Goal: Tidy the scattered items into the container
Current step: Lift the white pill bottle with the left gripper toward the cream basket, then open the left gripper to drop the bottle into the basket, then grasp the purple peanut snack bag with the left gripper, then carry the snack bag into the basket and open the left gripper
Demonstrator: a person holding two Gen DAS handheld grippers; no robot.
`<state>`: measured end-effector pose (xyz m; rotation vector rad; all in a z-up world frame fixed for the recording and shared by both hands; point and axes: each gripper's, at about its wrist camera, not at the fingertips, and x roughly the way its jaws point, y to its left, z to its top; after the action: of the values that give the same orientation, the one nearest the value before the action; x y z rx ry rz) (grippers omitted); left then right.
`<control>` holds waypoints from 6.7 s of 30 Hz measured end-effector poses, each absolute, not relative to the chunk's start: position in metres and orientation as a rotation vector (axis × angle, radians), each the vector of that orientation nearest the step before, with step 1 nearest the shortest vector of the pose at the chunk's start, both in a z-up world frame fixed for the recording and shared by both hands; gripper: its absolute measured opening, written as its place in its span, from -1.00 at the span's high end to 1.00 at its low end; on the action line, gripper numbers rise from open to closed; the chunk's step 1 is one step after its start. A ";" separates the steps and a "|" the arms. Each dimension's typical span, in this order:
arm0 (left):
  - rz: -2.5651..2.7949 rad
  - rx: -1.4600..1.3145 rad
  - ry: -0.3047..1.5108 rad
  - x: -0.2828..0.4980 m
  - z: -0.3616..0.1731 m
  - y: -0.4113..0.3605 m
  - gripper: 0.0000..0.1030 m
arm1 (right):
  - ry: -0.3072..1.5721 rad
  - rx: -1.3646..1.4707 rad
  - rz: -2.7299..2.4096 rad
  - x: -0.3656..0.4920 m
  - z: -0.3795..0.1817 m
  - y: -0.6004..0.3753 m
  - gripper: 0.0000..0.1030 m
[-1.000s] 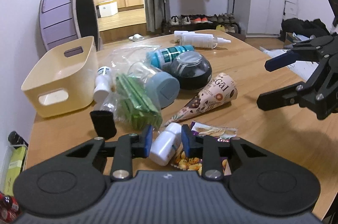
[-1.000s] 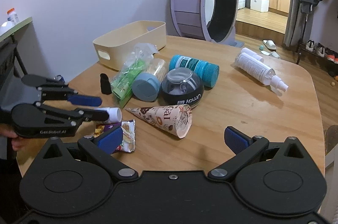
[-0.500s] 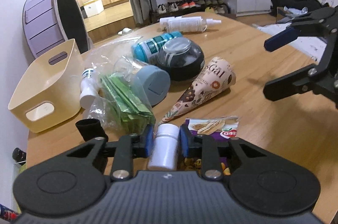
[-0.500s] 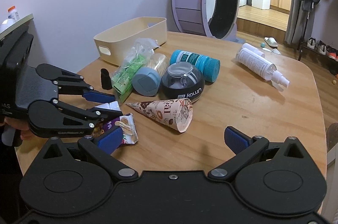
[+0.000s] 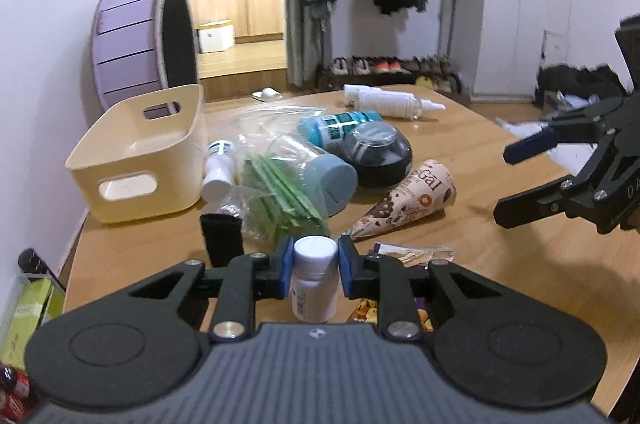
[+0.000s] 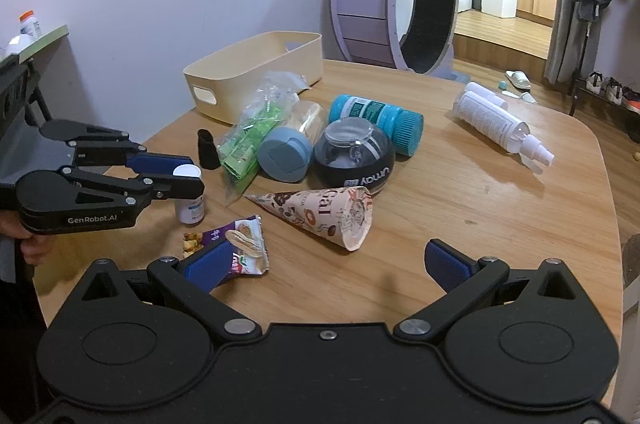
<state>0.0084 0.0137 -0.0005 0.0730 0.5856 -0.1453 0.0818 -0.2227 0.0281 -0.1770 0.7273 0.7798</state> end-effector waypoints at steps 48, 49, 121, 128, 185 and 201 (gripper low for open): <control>0.005 -0.065 0.359 -0.033 0.033 0.041 0.55 | 0.571 0.016 0.829 0.088 0.052 -0.198 -1.00; 0.012 -0.067 0.351 -0.032 0.037 0.045 0.55 | 0.558 0.028 0.829 0.088 0.055 -0.199 -1.00; -0.103 0.252 0.638 0.071 0.028 0.071 0.93 | 0.508 0.131 0.768 0.123 0.051 -0.216 -1.00; -0.129 0.246 0.631 0.042 0.033 0.061 0.92 | 0.508 0.132 0.783 0.121 0.052 -0.215 -1.00; -0.301 0.116 0.640 0.007 -0.031 -0.039 0.17 | 0.621 -0.049 0.849 0.081 0.038 -0.244 -1.00; -0.201 -0.041 0.414 -0.018 0.035 0.024 0.22 | 0.595 0.022 0.888 0.085 0.045 -0.250 -1.00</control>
<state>-0.0184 0.0235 0.0355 -0.0410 0.4142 -0.2008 0.0853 -0.2500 0.0446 0.0224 0.5950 0.8880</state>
